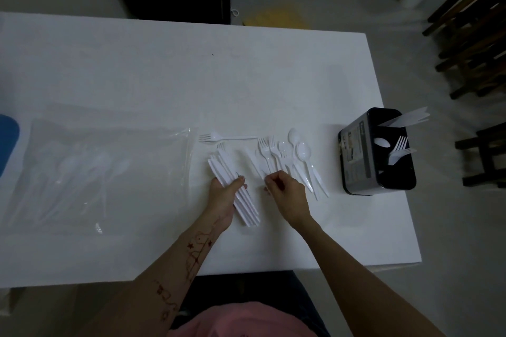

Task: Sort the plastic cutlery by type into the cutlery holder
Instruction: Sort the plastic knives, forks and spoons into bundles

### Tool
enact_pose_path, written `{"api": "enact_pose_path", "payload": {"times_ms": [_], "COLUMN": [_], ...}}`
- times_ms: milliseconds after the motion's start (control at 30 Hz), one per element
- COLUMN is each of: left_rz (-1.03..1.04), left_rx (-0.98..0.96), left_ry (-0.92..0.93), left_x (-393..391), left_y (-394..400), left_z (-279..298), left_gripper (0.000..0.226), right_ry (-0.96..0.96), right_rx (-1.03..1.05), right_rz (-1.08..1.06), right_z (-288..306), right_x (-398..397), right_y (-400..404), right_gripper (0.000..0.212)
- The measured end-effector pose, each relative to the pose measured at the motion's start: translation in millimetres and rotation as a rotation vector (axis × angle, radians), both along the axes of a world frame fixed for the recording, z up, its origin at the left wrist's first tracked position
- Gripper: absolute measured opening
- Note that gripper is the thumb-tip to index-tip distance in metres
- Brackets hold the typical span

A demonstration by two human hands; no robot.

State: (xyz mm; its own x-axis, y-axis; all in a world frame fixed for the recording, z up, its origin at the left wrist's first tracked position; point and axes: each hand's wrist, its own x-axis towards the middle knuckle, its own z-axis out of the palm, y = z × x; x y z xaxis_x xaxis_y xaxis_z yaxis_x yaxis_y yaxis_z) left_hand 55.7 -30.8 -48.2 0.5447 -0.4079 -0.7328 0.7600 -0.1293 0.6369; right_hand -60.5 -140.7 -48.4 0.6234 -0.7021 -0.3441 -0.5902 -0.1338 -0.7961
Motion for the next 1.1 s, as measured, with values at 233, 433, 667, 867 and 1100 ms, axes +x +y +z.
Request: {"api": "enact_pose_path", "payload": {"times_ms": [233,433,667,867,1100], "left_rz": [-0.021,0.039,0.085,0.083,0.045], "left_rx": [-0.158,-0.121,-0.084,-0.086,-0.125], "left_ry": [0.05,0.118,0.153,0.092,0.033], "left_x": [-0.8,1.0,3.5,2.8,8.3], "left_y": [-1.5,-1.8,0.6,-0.5,5.7], "left_z": [7.1,9.8,4.2,4.3,3.4], "left_gripper": [0.022,0.013,0.031,0.022,0.023], "right_ry": [-0.072,0.006,0.419,0.342,-0.005], "right_rx": [0.127,0.007,-0.377,-0.417,0.144], "right_rz": [0.057,-0.029,0.07,0.104,0.169], "right_z": [5.2,-1.1,-0.7,2.4,10.5], "right_x": [7.2,4.6,3.1,5.7,14.7], "right_y": [4.7,1.8,-4.5,-3.4,2.5], "right_gripper": [0.004,0.011,0.019,0.014,0.006]}}
